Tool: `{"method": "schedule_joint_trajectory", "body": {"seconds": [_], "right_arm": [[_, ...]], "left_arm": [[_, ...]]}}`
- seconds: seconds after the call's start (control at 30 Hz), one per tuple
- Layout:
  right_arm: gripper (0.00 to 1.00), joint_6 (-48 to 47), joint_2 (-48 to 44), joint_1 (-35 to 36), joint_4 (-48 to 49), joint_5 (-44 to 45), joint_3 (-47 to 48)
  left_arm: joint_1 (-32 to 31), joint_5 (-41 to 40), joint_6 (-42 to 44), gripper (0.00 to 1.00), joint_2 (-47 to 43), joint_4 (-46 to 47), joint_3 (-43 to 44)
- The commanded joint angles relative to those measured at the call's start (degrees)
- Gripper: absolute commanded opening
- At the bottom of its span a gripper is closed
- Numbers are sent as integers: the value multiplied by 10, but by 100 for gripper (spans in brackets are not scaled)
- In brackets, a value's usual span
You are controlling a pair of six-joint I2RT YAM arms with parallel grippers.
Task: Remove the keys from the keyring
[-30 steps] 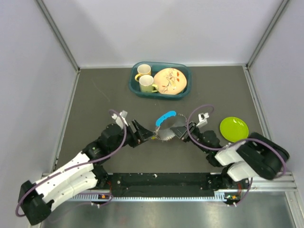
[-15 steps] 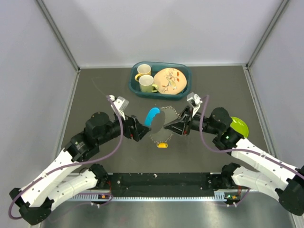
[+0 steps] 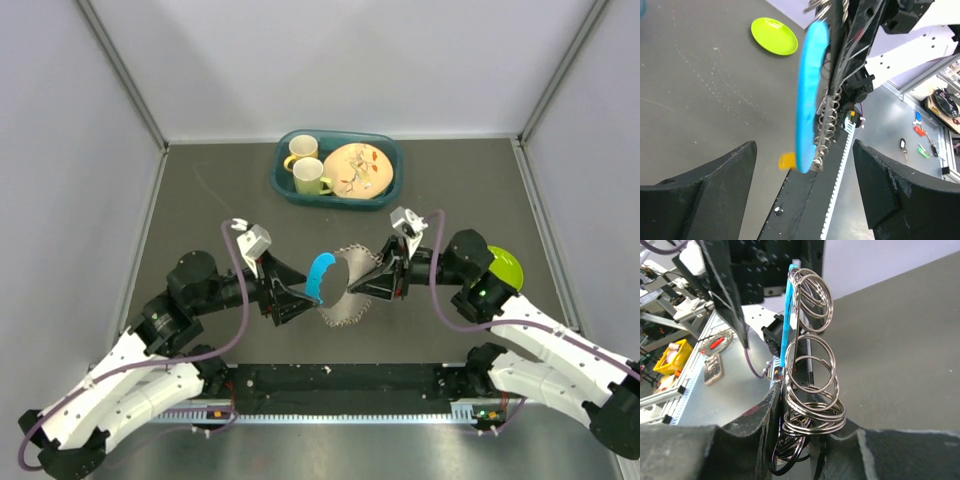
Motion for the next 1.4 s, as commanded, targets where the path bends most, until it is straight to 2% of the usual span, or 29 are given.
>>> {"method": "schedule_joint_trajectory", "body": {"seconds": [0.0,0.13,0.23,0.47,0.53,0.57,0.6,0.7,0.8,0.83,0.87,0.93,1.03,1.07,1.1,1.13,1.2,1.23,1.37], "right_arm": [[0,23,-17,-1,84,-31,2],[0,41,-19,-1,107,-31,1],[0,41,-18,-1,109,-27,2],[0,47,-10,-1,117,-25,4],[0,48,-6,-1,118,-23,6],[0,48,-3,-2,118,-23,9],[0,48,-1,-1,118,-23,9],[0,45,6,-1,111,-19,16],[0,42,12,-1,101,-13,23],[0,39,13,-1,97,-8,25],[0,37,15,-1,91,-3,30],[0,29,16,-1,69,14,35],[19,23,12,-1,29,50,45],[32,21,10,-1,19,58,48],[39,21,2,-1,1,65,48],[51,16,-4,-1,-4,75,44],[59,14,-33,-1,2,84,27],[66,11,-45,-1,7,99,7],[70,12,-99,6,67,135,-54]], "left_arm": [[0,57,-27,83,18,80,-30],[0,94,-51,82,40,124,-42],[0,154,-69,79,59,174,-55],[0,182,-89,69,93,214,-60],[0,189,-90,63,106,220,-60],[0,198,-91,60,108,223,-60],[0,199,-92,49,113,228,-61],[0,199,-93,38,116,232,-62],[0,210,-89,22,124,232,-59],[-1,214,-89,6,126,231,-58],[-1,214,-88,0,126,228,-56],[0,200,-83,0,123,221,-56],[0,156,-80,0,108,218,-58],[0,144,-78,0,100,215,-54],[0,134,-78,0,96,214,-51],[-1,114,-81,0,92,215,-48],[0,83,-85,0,80,216,-36],[0,69,-85,0,75,216,-32],[0,-8,-83,0,58,219,-6]]}}
